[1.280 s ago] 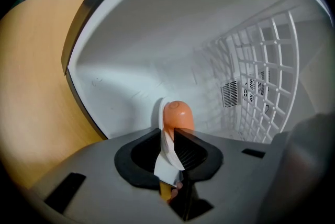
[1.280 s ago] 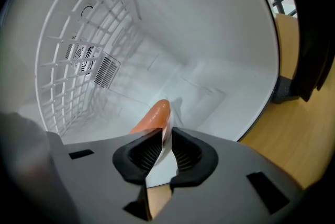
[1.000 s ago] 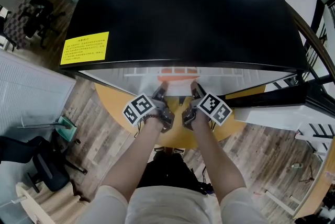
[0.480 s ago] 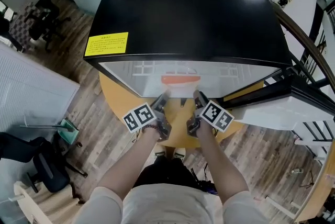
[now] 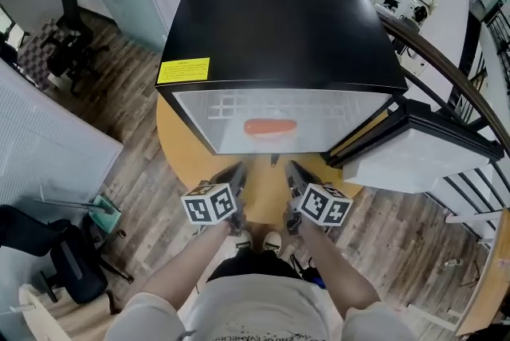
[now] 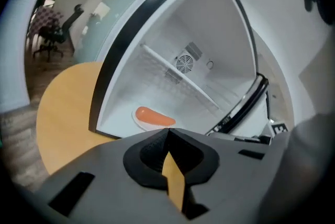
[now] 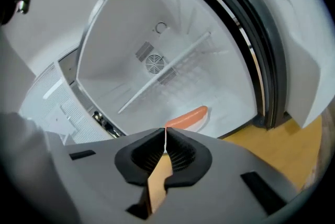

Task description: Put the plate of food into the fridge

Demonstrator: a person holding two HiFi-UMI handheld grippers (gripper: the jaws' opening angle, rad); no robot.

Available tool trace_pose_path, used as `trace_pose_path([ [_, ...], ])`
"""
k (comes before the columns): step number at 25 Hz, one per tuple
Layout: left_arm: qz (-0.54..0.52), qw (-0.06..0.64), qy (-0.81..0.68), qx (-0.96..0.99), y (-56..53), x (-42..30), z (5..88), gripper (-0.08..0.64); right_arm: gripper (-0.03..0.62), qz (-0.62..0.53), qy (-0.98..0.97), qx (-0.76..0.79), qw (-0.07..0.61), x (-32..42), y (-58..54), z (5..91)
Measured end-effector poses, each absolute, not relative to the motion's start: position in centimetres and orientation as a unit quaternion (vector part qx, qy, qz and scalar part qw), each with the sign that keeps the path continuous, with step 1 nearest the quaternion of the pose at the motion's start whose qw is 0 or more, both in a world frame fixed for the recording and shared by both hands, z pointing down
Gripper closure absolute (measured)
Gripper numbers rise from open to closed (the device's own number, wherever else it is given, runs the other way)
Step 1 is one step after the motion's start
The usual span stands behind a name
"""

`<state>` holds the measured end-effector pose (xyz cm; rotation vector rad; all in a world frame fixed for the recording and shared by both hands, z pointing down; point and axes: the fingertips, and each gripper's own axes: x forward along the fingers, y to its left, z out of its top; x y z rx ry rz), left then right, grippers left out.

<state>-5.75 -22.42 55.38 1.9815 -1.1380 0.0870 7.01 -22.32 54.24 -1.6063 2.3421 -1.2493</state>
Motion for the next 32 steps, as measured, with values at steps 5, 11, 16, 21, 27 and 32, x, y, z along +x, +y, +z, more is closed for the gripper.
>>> trace_pose_path([
  [5,0.090,0.338,-0.435,0.830,-17.7,-4.9,52.2,0.535,0.565,-0.310,0.802,-0.506,-0.066,5.3,-17.8,50.9],
  [11,0.089,0.296,-0.429,0.849,-13.4,-4.6,49.2,0.536,0.566,-0.283,0.811,-0.499,-0.113,4.5,-13.9,49.3],
  [16,0.093,0.289,-0.431,0.850,-11.3,-4.3,49.3,0.536,0.565,-0.288,0.809,-0.499,-0.118,4.6,-11.3,49.4],
  [21,0.118,0.281,-0.428,0.851,-9.1,-3.9,50.3,0.535,0.566,-0.308,0.806,-0.495,-0.106,4.6,-9.2,50.0],
  [27,0.127,0.278,-0.426,0.851,-9.1,-3.7,50.3,0.536,0.566,-0.317,0.805,-0.492,-0.097,4.9,-8.3,50.2],
  [32,0.121,0.280,-0.429,0.850,-9.0,-3.7,50.1,0.535,0.566,-0.314,0.811,-0.485,-0.093,4.3,-8.2,50.0],
])
